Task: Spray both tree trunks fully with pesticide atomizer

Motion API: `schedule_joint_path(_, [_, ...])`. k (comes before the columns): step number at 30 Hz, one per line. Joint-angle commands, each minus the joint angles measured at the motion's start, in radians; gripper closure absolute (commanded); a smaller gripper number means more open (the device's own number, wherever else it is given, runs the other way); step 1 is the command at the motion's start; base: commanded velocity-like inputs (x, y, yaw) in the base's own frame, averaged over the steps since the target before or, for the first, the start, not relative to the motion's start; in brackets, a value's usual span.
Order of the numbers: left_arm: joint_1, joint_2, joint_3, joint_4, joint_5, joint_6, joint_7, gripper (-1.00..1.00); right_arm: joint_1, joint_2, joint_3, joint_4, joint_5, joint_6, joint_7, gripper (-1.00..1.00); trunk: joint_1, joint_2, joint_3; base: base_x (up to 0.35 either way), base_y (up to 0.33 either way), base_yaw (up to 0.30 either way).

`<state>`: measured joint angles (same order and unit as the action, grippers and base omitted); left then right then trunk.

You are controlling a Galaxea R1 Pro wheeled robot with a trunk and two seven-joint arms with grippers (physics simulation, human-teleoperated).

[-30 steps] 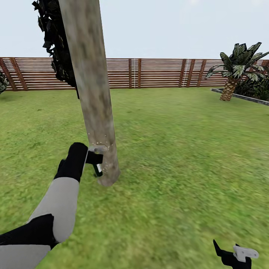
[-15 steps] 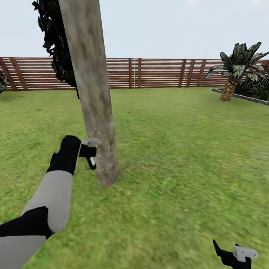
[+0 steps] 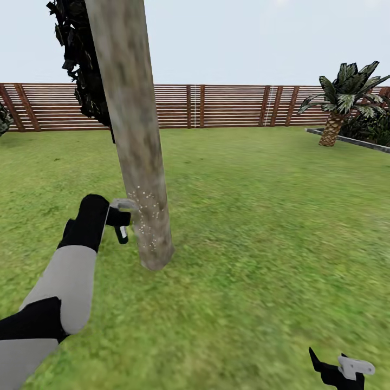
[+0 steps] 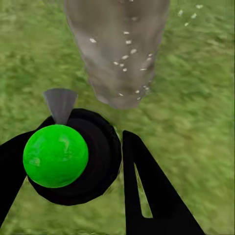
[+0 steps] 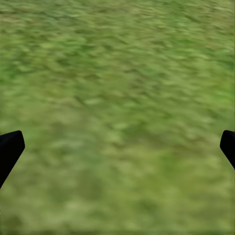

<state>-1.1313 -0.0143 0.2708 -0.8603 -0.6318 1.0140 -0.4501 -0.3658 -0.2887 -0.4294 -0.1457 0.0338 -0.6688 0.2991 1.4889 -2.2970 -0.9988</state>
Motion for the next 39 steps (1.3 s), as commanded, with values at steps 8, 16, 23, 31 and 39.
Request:
schedule_joint_path(8, [0.106, 0.010, -0.007, 0.013, 0.015, -0.016, -0.002, 1.00, 0.000, 0.000, 0.000, 0.000, 0.000, 0.000, 0.000, -1.00, 0.000, 0.000, 0.000, 0.000, 0.000, 0.000])
schedule_joint_path(16, [0.283, 0.017, 0.000, 0.006, 0.014, -0.133, 0.009, 1.00, 0.001, 0.000, 0.000, 0.001, 0.001, 0.000, 0.000, -1.00, 0.000, 0.000, 0.000, 0.003, 0.001, 0.000])
schedule_joint_path(23, [0.280, 0.018, 0.002, -0.003, 0.014, -0.126, 0.006, 1.00, 0.000, 0.000, 0.000, 0.001, 0.001, 0.000, 0.000, -1.00, 0.000, 0.000, 0.000, 0.234, 0.175, 0.000])
schedule_joint_path(31, [0.091, 0.002, -0.007, -0.151, 0.019, 0.010, -0.001, 1.00, 0.000, 0.000, 0.000, 0.000, 0.001, 0.000, 0.000, -1.00, 0.000, 0.000, 0.000, 0.045, 0.034, 0.000])
schedule_joint_path(39, [0.079, 0.014, -0.014, -0.068, 0.010, 0.002, -0.092, 1.00, 0.001, 0.000, 0.000, 0.000, 0.001, 0.000, 0.000, -1.00, 0.000, 0.000, 0.000, 0.000, 0.000, 0.000])
